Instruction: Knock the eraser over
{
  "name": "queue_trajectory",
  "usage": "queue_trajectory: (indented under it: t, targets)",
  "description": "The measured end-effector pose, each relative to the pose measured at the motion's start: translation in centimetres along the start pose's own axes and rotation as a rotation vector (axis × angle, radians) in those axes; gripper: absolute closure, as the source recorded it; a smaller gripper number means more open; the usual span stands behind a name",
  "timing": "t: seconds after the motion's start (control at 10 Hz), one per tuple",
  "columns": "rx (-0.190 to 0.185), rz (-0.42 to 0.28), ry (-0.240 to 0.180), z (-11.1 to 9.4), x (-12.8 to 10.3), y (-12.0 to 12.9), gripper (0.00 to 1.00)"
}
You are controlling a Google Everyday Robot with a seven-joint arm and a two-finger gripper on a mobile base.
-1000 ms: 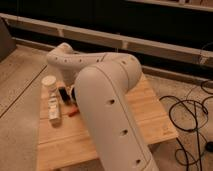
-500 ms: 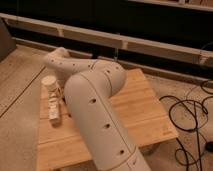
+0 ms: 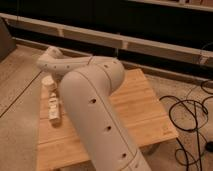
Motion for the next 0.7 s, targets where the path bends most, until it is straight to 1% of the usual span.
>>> queue_trajectory:
  t: [0.1,0.2,0.4,0.7]
  targets:
    - [0.002,-0.019,-0.049,-1.3,0.2,0.2,0.35]
    - [-0.005,-0.018,-0.078,-2.6,1.3,0.6,0.35]
    - [-0.009,-0.013,-0.093,-3.3,2.2,0.7,0.35]
    - [-0.015,-0.017,-0.096,-3.5,2.2,1.2,0.35]
